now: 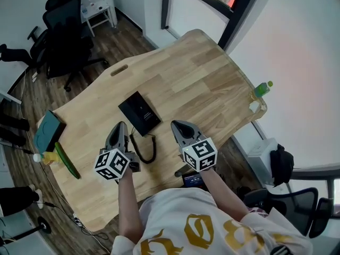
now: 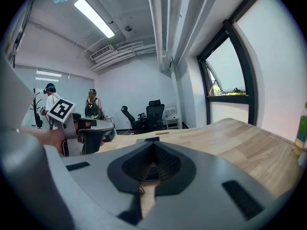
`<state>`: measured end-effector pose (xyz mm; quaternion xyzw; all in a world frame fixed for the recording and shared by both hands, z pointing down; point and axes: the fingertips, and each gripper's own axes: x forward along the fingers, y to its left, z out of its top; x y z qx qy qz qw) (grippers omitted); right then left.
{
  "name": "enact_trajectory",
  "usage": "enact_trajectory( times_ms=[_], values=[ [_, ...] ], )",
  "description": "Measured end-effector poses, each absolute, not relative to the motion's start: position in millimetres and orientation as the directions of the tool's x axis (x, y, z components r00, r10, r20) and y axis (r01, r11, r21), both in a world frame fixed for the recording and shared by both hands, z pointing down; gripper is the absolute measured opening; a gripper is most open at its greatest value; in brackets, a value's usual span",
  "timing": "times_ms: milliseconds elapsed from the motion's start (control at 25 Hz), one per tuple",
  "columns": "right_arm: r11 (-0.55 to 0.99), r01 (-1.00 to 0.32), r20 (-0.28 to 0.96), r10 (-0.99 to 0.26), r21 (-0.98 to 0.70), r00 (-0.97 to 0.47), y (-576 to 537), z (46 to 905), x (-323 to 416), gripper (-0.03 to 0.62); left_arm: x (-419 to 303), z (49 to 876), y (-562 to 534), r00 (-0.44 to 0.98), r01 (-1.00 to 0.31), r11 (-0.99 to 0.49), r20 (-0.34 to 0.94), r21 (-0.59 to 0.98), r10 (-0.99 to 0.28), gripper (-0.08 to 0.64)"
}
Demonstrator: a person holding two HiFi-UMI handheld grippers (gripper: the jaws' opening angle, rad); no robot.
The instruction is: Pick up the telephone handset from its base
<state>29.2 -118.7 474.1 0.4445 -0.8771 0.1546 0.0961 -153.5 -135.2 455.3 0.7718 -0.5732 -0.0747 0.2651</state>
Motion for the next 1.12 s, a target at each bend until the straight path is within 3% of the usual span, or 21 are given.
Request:
enact_trajectory(
  times_ms=[520,1120],
  values=[
    [0.570,-0.794,0.347,-0.716,-0.209,-0.606,-146.6,495.8,17.4,0.005,-150.9,490.4,-153.1,0.335,-0.890,-0.194,0.302,0.414,-0.893,0.006],
    [0.600,-0.767,0.411,-0.654,-0.230,-0.635,-176.7,529.5,-2.1,0.005,-156.9,547.9,-168.9,0.325,-0.889,-0.126,0.411,0.441,-0.852,0.006]
  ],
)
